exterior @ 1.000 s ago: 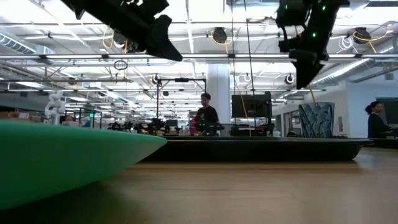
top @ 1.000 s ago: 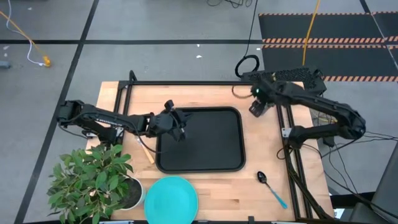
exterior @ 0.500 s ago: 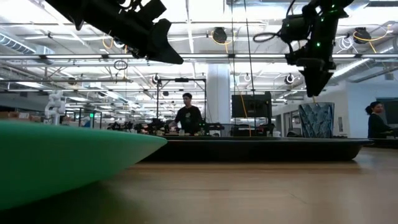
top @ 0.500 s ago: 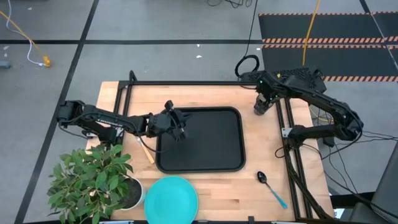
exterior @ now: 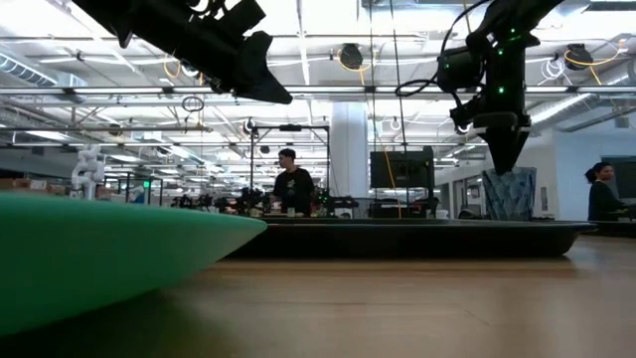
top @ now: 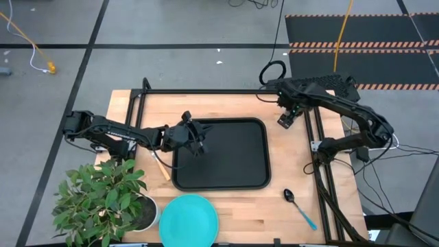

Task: Pick and place plate/cup/fork/spoon on tray
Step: Put the blue cup on the black serving tray

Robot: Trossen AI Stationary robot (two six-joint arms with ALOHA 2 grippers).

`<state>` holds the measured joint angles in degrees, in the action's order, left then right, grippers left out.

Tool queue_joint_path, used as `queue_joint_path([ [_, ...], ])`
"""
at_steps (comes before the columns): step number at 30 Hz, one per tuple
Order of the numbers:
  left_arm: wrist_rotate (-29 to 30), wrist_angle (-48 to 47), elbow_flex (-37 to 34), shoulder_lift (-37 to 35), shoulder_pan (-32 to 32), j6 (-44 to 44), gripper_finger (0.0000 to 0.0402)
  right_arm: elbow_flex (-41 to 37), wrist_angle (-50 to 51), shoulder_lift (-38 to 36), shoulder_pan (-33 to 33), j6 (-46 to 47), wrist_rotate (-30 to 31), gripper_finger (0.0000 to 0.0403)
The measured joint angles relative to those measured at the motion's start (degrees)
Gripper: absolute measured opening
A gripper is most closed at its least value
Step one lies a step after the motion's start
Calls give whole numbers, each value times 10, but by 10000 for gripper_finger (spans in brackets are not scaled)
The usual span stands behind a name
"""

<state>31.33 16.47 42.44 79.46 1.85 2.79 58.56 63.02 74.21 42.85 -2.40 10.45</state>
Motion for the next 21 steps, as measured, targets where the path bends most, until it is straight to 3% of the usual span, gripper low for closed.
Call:
queue_joint_path([
  [10, 0, 1, 0, 0, 0, -8, 31, 3, -4, -54, 1, 0, 1, 311],
  [21, 0, -7, 0, 0, 1, -11, 31, -4, -22, -20, 22, -20, 2, 311],
])
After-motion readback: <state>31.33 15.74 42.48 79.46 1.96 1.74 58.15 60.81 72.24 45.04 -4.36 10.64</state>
